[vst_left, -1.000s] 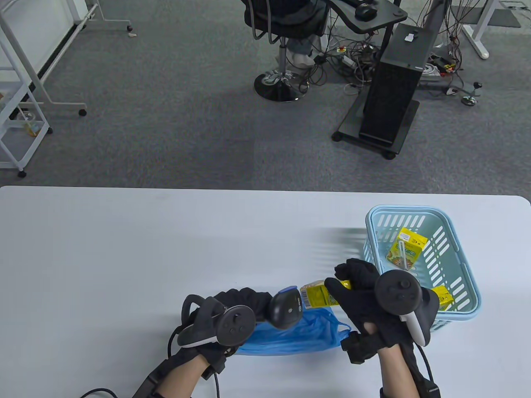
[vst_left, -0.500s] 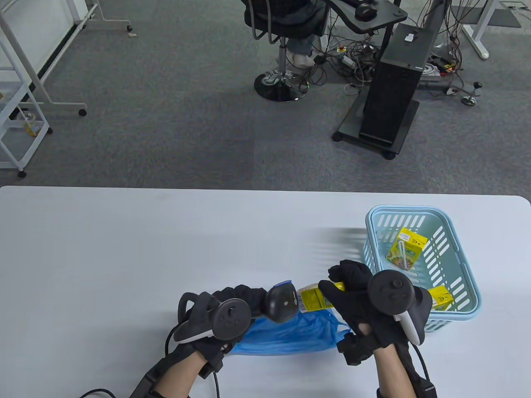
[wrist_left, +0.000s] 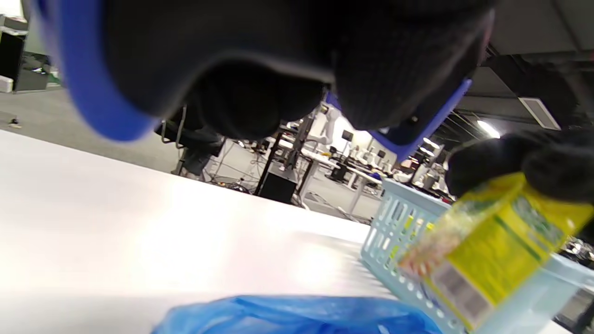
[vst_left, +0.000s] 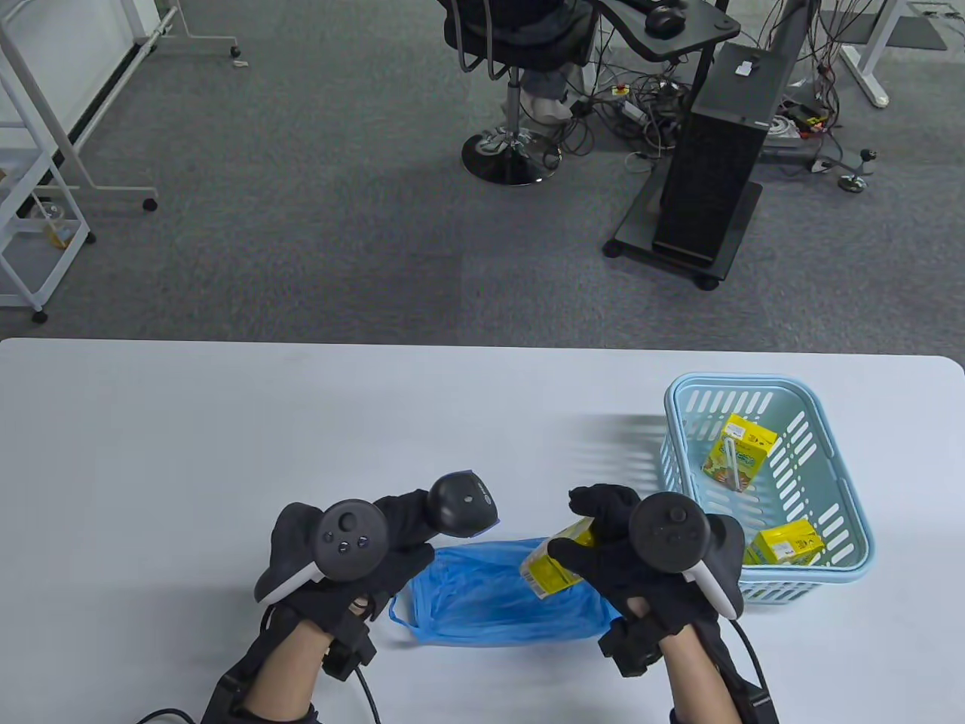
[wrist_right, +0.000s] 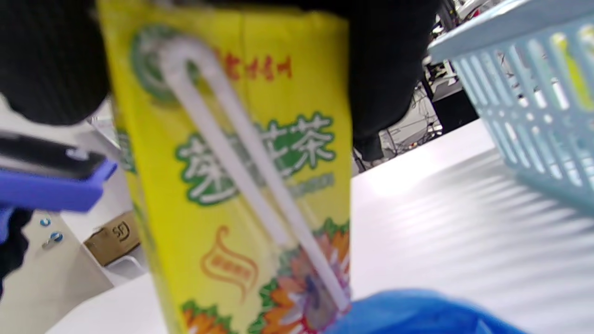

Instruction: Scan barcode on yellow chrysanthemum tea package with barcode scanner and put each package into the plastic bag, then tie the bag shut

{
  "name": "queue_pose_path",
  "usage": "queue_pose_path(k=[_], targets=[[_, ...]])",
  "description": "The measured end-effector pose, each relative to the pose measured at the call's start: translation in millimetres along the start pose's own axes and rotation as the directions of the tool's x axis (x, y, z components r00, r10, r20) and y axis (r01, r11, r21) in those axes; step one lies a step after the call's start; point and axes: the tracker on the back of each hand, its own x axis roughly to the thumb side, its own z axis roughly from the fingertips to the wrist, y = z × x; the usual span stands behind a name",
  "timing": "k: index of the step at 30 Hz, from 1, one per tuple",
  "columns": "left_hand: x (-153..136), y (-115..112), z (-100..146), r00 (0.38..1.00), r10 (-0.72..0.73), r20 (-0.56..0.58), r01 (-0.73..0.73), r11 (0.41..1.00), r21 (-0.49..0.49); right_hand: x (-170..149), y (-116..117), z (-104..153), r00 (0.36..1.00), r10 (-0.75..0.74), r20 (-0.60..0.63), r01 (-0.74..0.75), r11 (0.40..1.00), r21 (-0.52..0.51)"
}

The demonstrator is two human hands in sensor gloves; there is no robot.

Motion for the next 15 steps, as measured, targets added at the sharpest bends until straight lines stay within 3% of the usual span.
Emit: queue_pose_path(k=[7, 15], targets=[[-21, 22, 11, 0.996, 0.072, -0.043, -0.07, 0.996, 0.059, 34, 42, -1, 0.992, -0.033, 0.121, 0.02, 0.993, 0.113], [-41, 35, 22, 0.988, 0.123, -0.089, -0.114, 0.989, 0.097, 62, 88, -16, 0.988, 0.027, 0.151, -0.058, 0.977, 0.206]])
